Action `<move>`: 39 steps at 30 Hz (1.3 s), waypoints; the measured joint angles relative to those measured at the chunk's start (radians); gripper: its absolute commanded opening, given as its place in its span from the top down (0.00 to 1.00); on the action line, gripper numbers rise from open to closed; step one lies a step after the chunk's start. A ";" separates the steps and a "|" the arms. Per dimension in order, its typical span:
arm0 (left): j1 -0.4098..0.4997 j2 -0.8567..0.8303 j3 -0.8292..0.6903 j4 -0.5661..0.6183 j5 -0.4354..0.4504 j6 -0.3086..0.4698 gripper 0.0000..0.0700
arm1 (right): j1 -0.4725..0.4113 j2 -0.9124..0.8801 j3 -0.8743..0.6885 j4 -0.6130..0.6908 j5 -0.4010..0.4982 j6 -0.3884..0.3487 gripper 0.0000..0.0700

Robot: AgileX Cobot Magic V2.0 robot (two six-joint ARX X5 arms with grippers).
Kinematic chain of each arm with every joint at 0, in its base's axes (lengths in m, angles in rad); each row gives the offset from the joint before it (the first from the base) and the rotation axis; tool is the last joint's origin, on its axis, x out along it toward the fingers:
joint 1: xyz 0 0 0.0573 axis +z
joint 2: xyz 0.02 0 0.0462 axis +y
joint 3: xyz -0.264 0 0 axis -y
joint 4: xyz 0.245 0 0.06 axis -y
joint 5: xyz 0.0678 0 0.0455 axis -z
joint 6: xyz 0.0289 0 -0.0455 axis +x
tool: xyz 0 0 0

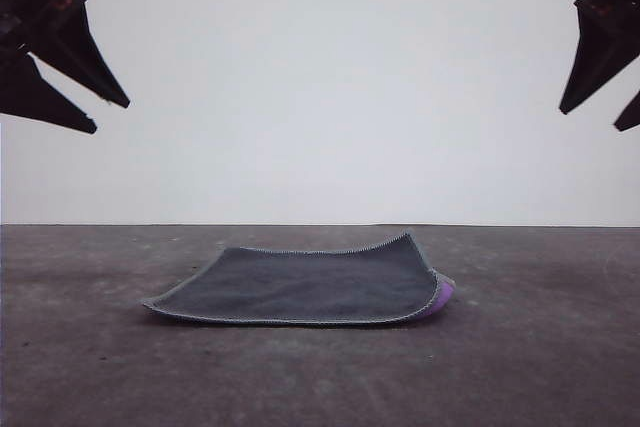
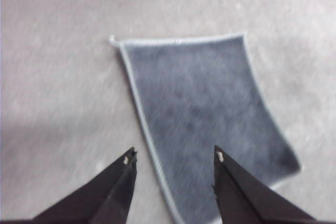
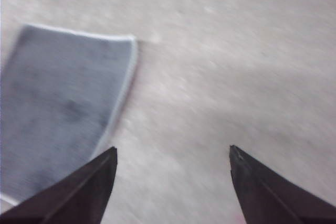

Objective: Fold clothes

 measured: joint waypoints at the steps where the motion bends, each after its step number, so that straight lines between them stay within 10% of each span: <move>1: -0.006 0.010 0.003 0.020 0.001 -0.011 0.60 | 0.007 0.021 0.000 0.019 -0.013 0.003 0.39; 12: -0.054 0.325 0.192 0.051 0.029 -0.064 0.60 | 0.075 0.287 0.020 0.273 -0.134 0.086 0.39; 39: -0.073 0.841 0.552 0.058 0.046 -0.065 0.59 | 0.153 0.809 0.459 0.251 -0.157 0.135 0.39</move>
